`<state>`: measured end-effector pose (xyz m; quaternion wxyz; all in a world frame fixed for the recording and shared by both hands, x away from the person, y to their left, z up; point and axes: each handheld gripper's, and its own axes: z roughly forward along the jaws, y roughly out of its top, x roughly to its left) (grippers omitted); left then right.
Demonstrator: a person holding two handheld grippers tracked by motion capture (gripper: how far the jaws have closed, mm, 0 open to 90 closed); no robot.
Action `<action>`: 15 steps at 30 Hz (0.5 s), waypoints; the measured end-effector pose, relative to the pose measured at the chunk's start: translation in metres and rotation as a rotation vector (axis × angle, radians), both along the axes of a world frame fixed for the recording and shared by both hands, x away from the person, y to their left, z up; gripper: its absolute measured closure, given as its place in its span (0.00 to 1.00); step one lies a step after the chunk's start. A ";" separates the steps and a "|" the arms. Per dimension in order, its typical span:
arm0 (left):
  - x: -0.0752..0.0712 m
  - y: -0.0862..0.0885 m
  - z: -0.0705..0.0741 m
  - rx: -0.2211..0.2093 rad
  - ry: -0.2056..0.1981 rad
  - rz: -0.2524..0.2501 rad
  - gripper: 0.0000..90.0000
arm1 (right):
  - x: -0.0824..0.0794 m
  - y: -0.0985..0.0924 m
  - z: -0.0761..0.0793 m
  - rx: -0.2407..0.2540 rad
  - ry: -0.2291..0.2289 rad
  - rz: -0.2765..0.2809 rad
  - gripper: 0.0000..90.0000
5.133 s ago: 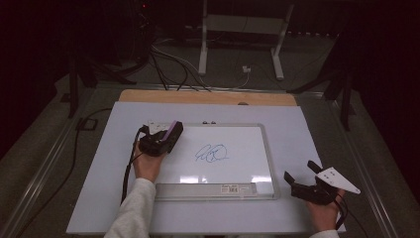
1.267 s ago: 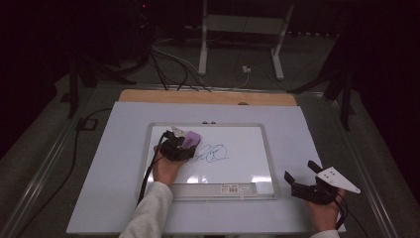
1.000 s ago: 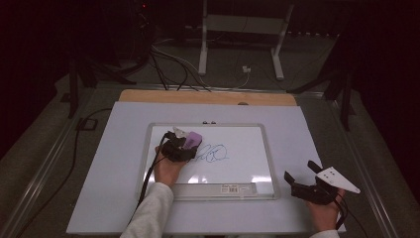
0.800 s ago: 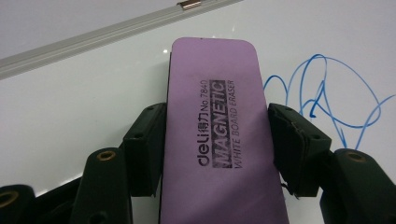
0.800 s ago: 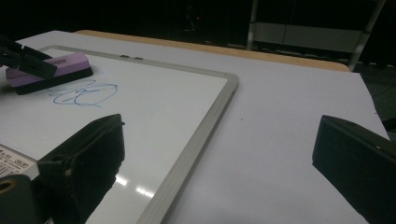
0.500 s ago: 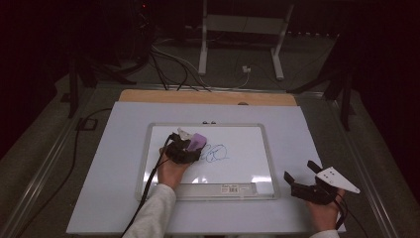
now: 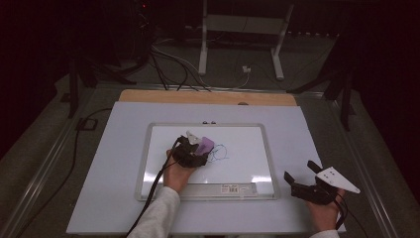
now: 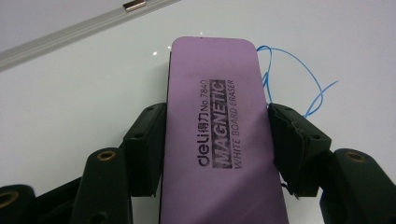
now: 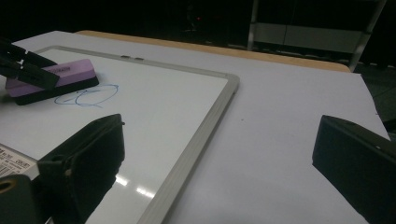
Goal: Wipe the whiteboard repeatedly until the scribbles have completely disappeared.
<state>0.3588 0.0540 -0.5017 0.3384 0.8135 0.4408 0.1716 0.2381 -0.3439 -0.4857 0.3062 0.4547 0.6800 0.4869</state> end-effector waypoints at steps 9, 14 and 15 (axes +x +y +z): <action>0.010 0.032 0.000 -0.002 0.015 0.119 0.47 | 0.000 -0.001 0.000 0.002 0.001 -0.001 0.02; 0.006 0.022 -0.001 -0.020 0.017 0.089 0.47 | 0.000 0.001 0.000 -0.001 0.001 0.001 0.02; 0.003 0.017 -0.001 -0.022 0.012 0.073 0.47 | 0.000 0.001 0.000 -0.001 0.002 0.002 0.02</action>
